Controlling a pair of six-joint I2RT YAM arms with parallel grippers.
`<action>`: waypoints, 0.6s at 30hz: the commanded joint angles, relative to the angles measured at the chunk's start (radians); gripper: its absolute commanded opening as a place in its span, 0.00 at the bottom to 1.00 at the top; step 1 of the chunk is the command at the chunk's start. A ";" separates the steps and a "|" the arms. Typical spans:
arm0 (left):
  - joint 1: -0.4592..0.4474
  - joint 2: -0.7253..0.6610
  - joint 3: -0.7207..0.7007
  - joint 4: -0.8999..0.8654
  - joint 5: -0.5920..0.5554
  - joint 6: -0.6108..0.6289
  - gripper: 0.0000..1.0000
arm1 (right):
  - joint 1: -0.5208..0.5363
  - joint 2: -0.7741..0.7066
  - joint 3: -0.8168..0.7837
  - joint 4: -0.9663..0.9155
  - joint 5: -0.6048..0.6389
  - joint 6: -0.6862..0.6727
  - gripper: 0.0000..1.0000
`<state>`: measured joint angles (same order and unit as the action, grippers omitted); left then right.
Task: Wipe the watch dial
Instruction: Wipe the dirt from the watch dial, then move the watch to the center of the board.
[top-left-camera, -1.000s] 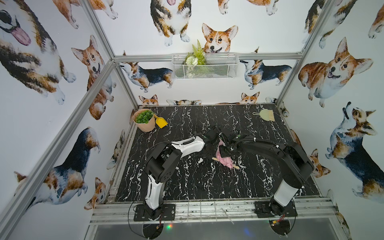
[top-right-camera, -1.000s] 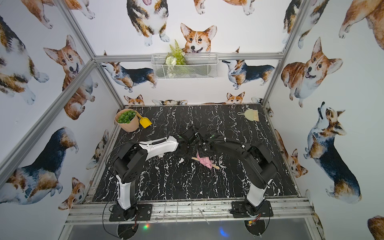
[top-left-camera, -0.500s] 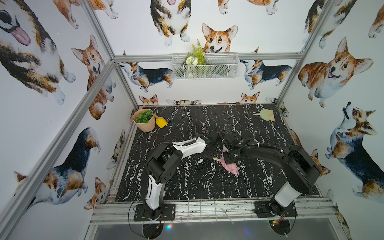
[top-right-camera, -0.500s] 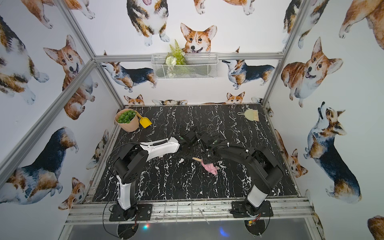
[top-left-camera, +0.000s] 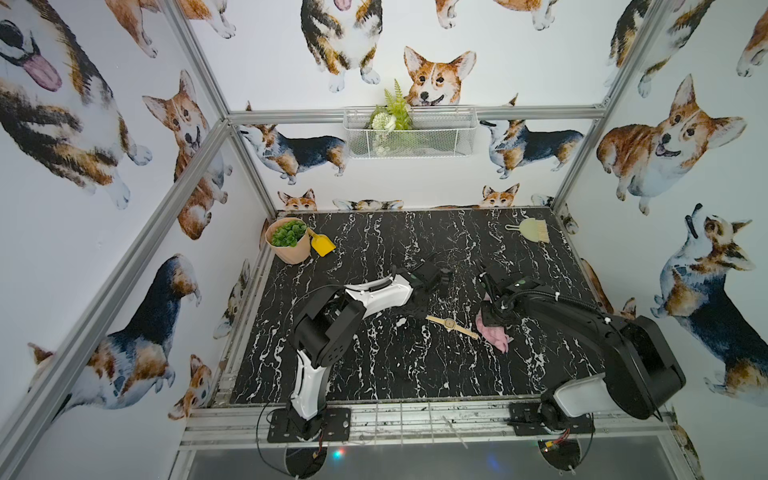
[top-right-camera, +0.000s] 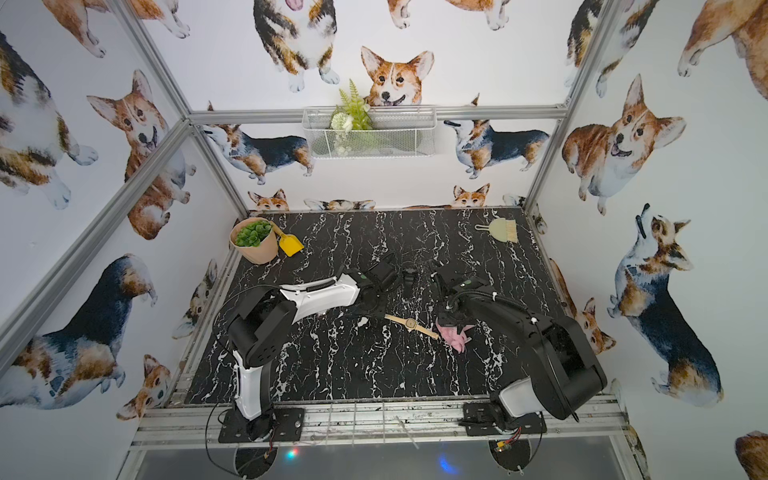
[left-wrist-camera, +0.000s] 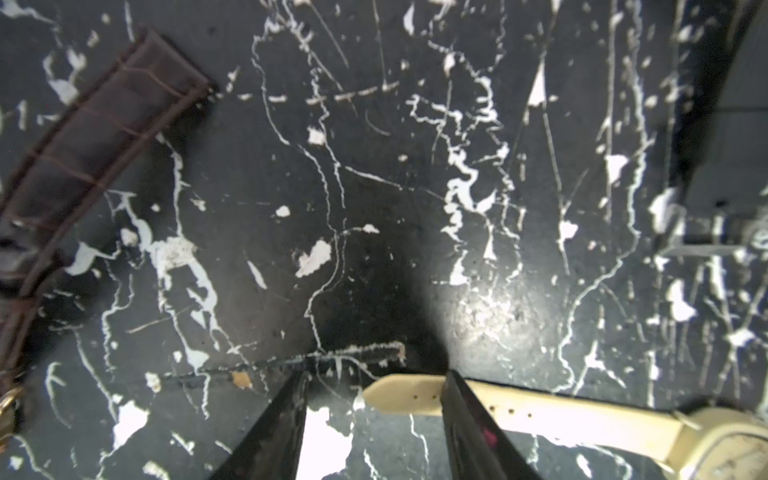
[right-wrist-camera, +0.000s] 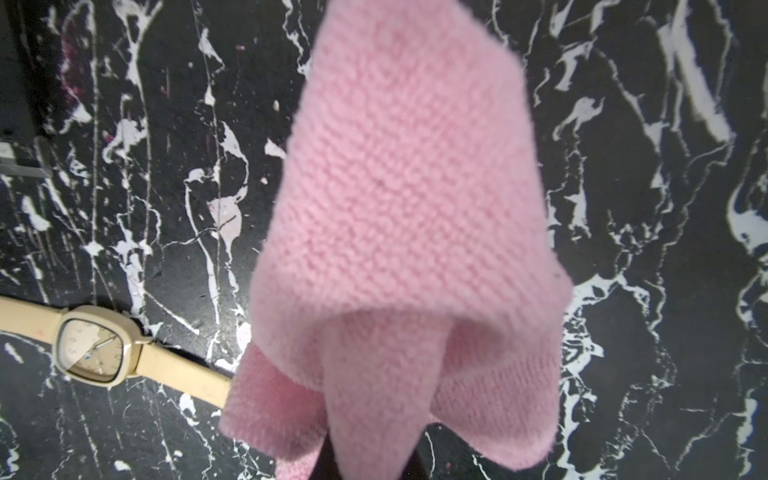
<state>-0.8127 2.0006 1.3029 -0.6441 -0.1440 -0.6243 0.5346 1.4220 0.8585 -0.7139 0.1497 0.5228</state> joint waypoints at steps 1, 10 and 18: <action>0.000 0.146 -0.041 -0.205 -0.049 0.018 0.55 | -0.003 -0.010 -0.002 -0.013 -0.023 0.012 0.06; 0.011 0.047 0.146 -0.317 -0.067 0.078 0.69 | -0.014 -0.005 0.043 0.012 -0.051 0.014 0.06; 0.050 0.062 0.421 -0.370 0.041 0.106 0.78 | -0.064 -0.016 0.070 0.015 -0.079 0.026 0.07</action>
<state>-0.7780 2.0457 1.6516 -0.9657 -0.1562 -0.5327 0.4816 1.4147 0.9222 -0.7040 0.0868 0.5278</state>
